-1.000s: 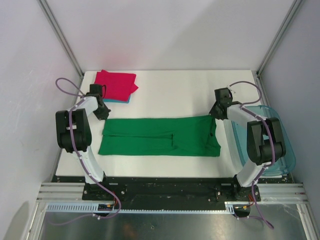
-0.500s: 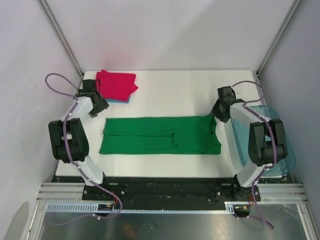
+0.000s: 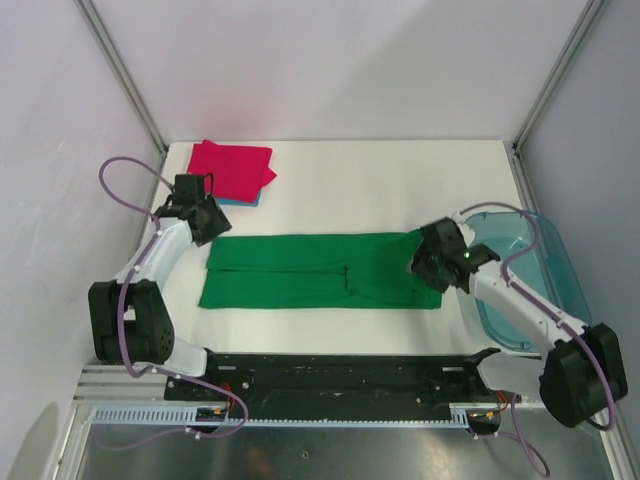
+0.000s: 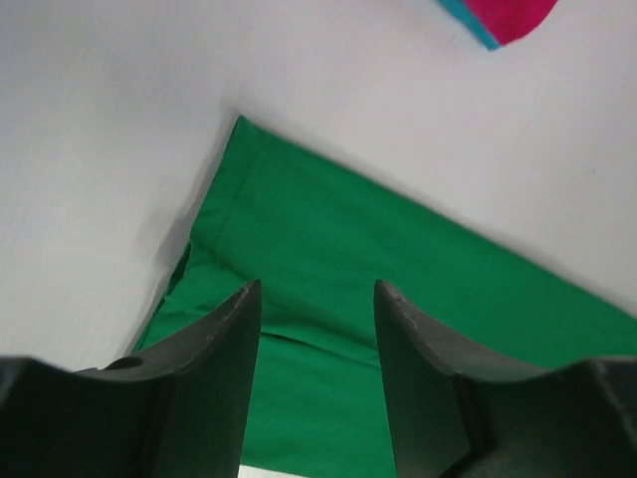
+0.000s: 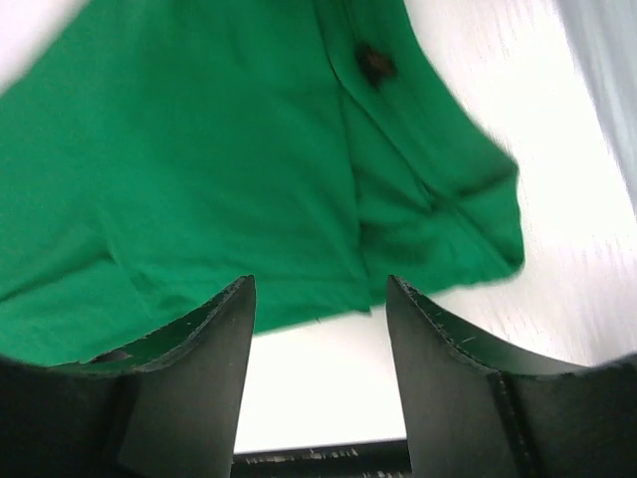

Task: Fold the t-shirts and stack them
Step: Fold the other side of the tshirt into a rectangle, then rotate the tshirt 90 degrees

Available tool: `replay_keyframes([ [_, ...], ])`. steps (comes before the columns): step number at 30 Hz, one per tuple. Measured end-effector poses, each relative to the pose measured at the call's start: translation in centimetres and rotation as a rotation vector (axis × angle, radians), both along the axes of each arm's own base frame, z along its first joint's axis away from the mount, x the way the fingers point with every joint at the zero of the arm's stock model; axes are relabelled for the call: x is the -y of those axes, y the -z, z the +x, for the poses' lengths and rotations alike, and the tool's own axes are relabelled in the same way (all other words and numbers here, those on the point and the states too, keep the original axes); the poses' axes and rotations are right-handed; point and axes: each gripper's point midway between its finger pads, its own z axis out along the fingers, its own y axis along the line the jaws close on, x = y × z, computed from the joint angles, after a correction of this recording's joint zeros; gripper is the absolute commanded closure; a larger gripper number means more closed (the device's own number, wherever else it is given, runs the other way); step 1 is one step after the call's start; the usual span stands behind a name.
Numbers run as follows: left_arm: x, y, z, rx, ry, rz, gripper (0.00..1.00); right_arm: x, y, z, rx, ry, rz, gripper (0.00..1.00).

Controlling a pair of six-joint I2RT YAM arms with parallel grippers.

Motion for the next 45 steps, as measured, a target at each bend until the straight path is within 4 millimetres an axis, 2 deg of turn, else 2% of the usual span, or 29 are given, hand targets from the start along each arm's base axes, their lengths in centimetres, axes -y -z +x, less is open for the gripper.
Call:
replay_keyframes([
  [4,0.5,0.3,-1.0,-0.008,0.022,-0.018,0.48,-0.6,2.1,-4.2,-0.078,0.042,0.021,0.36],
  [7,0.8,0.0,-1.4,0.001,0.033,-0.028,0.48,-0.8,3.1,-5.6,-0.104,0.092,0.032,0.36],
  [11,1.1,-0.5,-1.5,0.017,0.051,-0.037,0.48,-0.3,4.6,-6.4,-0.124,0.183,0.04,0.36],
  [18,1.4,-0.7,-1.5,0.023,0.072,-0.048,0.48,-0.7,6.4,-5.6,-0.119,0.268,0.052,0.36],
  [25,1.5,-0.8,-1.5,0.024,0.079,-0.048,0.49,-0.9,7.4,-4.8,-0.112,0.312,0.055,0.42],
  [37,1.9,-1.2,-1.6,0.038,0.093,-0.065,0.49,-0.1,7.0,-5.4,-0.109,0.335,0.041,0.42],
  [45,2.1,-0.9,-1.8,0.03,0.1,-0.075,0.49,0.1,7.5,-5.7,-0.128,0.327,0.019,0.41],
])
